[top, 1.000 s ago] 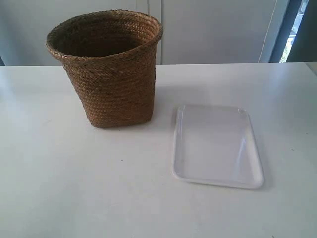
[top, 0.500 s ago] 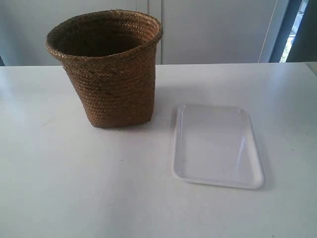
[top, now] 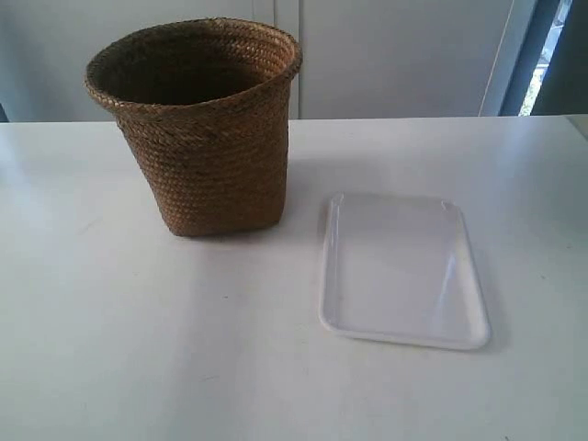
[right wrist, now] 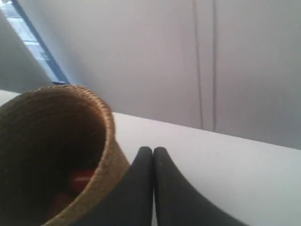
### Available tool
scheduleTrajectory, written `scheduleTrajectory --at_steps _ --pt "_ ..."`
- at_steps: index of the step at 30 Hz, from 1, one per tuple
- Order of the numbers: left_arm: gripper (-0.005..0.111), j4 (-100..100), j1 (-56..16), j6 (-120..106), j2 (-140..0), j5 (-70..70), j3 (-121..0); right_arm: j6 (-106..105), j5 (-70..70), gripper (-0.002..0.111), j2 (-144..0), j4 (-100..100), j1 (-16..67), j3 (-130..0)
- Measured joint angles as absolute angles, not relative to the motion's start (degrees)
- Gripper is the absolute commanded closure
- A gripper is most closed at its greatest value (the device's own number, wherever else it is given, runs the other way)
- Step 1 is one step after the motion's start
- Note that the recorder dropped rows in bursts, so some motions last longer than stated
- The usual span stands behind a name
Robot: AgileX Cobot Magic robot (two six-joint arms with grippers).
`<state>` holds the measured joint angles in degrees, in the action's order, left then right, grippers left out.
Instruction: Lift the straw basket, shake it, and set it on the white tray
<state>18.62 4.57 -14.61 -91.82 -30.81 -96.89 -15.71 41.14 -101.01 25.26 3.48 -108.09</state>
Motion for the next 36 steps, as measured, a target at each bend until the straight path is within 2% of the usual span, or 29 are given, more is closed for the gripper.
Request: scheduleTrajectory --at_steps 4,8,10,24,32,36 --pt "0.09 22.46 4.57 -16.07 -97.04 -34.54 -100.38 -15.9 43.2 0.108 -105.09 26.25 7.47 -112.11" --pt "0.055 23.76 4.57 -17.41 -101.35 -38.44 -104.39 -13.75 46.31 0.099 -108.41 24.22 8.55 -115.12" --pt "0.044 24.73 4.57 -17.93 -102.84 -39.48 -105.69 -13.75 47.76 0.092 -109.19 23.55 8.55 -115.33" --pt "0.044 28.46 4.57 -16.77 -107.58 -39.65 -106.34 -13.35 49.38 0.065 -109.8 23.21 8.55 -115.76" --pt "0.044 25.62 4.57 -15.57 -107.98 -38.45 -106.37 -16.31 49.01 0.055 -115.78 33.81 8.34 -115.76" --pt "0.044 24.61 4.57 -14.3 -107.98 -38.23 -106.37 -17.16 47.51 0.055 -119.08 37.72 8.34 -115.76"
